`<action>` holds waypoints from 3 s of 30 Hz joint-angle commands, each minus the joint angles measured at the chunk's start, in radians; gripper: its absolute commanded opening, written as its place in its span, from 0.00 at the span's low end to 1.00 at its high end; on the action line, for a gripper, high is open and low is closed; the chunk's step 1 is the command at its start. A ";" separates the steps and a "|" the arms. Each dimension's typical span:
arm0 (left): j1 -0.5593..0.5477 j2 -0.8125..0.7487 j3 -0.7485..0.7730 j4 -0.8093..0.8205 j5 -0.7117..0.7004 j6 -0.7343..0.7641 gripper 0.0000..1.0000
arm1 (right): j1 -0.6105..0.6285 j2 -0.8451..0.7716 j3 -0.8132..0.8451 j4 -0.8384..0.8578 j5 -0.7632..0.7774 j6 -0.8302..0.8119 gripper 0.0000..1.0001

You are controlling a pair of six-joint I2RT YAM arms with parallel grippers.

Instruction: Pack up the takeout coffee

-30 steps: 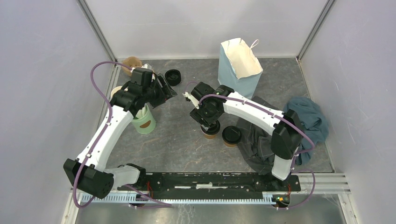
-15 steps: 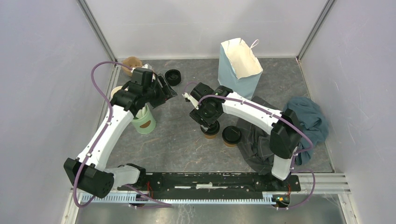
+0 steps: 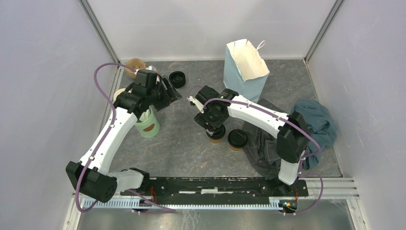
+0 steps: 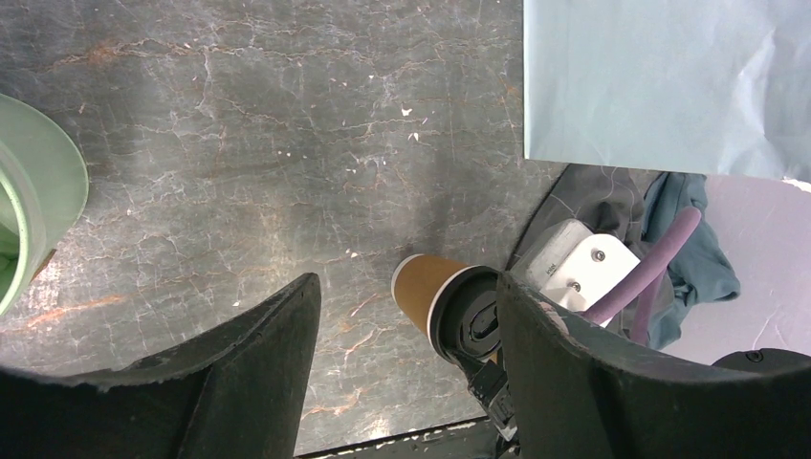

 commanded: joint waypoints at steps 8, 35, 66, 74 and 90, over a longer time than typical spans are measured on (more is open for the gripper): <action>0.000 -0.027 0.049 -0.024 -0.029 0.048 0.80 | 0.005 -0.039 0.047 0.006 -0.015 0.001 0.91; -0.155 0.242 -0.157 0.110 0.486 0.006 0.47 | -0.297 -0.388 -0.505 0.562 -0.543 0.167 0.65; -0.192 0.379 -0.150 0.174 0.504 0.036 0.28 | -0.295 -0.320 -0.516 0.568 -0.521 0.137 0.47; -0.212 0.452 -0.119 0.110 0.469 0.076 0.25 | -0.297 -0.298 -0.537 0.574 -0.513 0.136 0.44; -0.213 0.581 -0.355 0.152 0.253 0.112 0.11 | -0.295 -0.213 -0.825 0.641 -0.278 0.067 0.37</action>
